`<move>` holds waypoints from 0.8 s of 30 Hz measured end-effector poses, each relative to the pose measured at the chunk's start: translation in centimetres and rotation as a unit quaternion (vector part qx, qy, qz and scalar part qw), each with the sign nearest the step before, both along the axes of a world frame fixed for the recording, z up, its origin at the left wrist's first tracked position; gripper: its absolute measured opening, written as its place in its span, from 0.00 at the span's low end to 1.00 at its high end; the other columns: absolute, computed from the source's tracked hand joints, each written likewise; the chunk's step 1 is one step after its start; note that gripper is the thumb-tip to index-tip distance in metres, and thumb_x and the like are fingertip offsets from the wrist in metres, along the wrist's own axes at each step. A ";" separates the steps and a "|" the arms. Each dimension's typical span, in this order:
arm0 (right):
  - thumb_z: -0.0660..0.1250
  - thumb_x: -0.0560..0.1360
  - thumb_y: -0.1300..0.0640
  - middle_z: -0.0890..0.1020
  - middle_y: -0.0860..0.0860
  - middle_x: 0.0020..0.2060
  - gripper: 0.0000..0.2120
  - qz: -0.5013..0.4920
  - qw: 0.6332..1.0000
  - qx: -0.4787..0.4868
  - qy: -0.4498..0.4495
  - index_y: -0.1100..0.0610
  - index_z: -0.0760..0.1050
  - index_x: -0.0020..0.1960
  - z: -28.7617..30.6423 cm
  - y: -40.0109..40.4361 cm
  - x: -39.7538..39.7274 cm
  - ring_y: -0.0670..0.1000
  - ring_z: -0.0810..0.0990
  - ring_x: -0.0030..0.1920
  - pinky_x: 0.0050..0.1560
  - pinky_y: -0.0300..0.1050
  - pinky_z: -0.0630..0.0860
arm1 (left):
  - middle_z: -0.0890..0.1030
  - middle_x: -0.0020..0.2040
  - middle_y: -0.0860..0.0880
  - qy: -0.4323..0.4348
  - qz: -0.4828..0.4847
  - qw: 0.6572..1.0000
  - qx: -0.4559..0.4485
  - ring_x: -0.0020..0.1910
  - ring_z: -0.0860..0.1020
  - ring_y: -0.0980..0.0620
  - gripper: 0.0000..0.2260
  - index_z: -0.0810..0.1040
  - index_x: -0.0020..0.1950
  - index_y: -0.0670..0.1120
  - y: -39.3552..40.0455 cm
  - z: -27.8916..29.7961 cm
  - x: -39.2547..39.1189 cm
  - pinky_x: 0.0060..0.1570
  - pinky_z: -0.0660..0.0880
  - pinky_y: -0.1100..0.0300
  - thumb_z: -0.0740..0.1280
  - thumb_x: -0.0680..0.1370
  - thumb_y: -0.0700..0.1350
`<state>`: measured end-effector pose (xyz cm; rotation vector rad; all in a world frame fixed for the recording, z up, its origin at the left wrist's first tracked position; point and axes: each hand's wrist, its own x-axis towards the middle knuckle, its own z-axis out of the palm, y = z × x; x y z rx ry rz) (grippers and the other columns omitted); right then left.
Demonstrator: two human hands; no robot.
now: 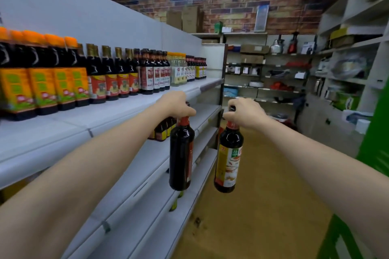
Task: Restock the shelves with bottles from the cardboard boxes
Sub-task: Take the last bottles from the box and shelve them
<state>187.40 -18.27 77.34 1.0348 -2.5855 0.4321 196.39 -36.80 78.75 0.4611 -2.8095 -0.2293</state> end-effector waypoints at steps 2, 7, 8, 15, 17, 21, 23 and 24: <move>0.64 0.75 0.49 0.73 0.50 0.33 0.12 0.009 1.000 -0.006 -0.003 0.55 0.70 0.39 0.8 -1.2 -4.7 0.56 0.74 0.39 0.30 0.45 0.62 | 0.65 0.27 0.50 -0.012 0.012 1.000 0.007 0.26 0.64 0.52 0.18 0.65 0.30 0.45 -1.2 0.7 -4.1 0.27 0.58 0.61 0.66 0.74 0.50; 0.63 0.75 0.51 0.72 0.50 0.32 0.13 0.029 0.999 -0.031 0.011 0.54 0.66 0.36 4.2 -4.9 -15.0 0.55 0.72 0.38 0.30 0.44 0.62 | 0.62 0.27 0.50 0.014 0.043 0.999 0.018 0.26 0.60 0.52 0.19 0.62 0.30 0.45 -4.0 3.3 -13.7 0.26 0.55 0.60 0.66 0.75 0.49; 0.63 0.75 0.51 0.72 0.50 0.33 0.11 0.033 0.999 -0.035 0.018 0.55 0.67 0.37 4.8 -5.7 -16.9 0.55 0.72 0.38 0.30 0.44 0.63 | 0.61 0.27 0.50 0.025 0.049 0.998 0.021 0.26 0.60 0.52 0.19 0.61 0.30 0.45 -4.5 3.9 -15.4 0.26 0.55 0.61 0.66 0.75 0.48; 0.64 0.75 0.51 0.72 0.51 0.33 0.11 0.069 0.991 -0.096 0.063 0.57 0.69 0.40 8.3 -13.1 -30.7 0.53 0.72 0.36 0.31 0.44 0.64 | 0.65 0.29 0.49 0.159 0.085 0.983 0.021 0.28 0.65 0.53 0.18 0.65 0.31 0.45 -10.8 8.7 -28.2 0.27 0.61 0.61 0.68 0.75 0.50; 0.64 0.76 0.50 0.73 0.52 0.34 0.11 0.081 0.988 -0.106 0.079 0.58 0.71 0.42 9.6 -15.7 -34.4 0.53 0.72 0.37 0.32 0.44 0.64 | 0.66 0.28 0.49 0.193 0.079 0.978 0.016 0.28 0.65 0.52 0.18 0.65 0.31 0.45 -12.9 10.3 -31.8 0.27 0.61 0.61 0.68 0.74 0.49; 0.64 0.76 0.48 0.76 0.54 0.37 0.14 0.096 0.983 -0.123 0.096 0.60 0.74 0.45 12.1 -21.1 -41.9 0.56 0.75 0.41 0.35 0.46 0.66 | 0.66 0.28 0.49 0.228 0.093 0.969 -0.009 0.27 0.65 0.51 0.18 0.65 0.30 0.45 -17.6 13.2 -38.5 0.28 0.61 0.61 0.69 0.73 0.49; 0.64 0.76 0.48 0.79 0.55 0.42 0.14 0.104 0.980 -0.140 0.096 0.60 0.77 0.50 13.0 -23.5 -45.4 0.56 0.77 0.43 0.37 0.46 0.69 | 0.64 0.28 0.49 0.237 0.105 0.966 -0.022 0.27 0.64 0.52 0.18 0.64 0.30 0.45 -19.6 14.3 -41.6 0.27 0.60 0.61 0.69 0.73 0.49; 0.64 0.76 0.48 0.80 0.56 0.43 0.15 0.107 0.979 -0.143 0.098 0.59 0.77 0.52 13.2 -24.6 -46.9 0.56 0.77 0.44 0.38 0.46 0.69 | 0.64 0.27 0.49 0.236 0.111 0.965 -0.031 0.26 0.64 0.52 0.19 0.63 0.29 0.45 -20.5 14.6 -43.1 0.27 0.59 0.61 0.68 0.73 0.49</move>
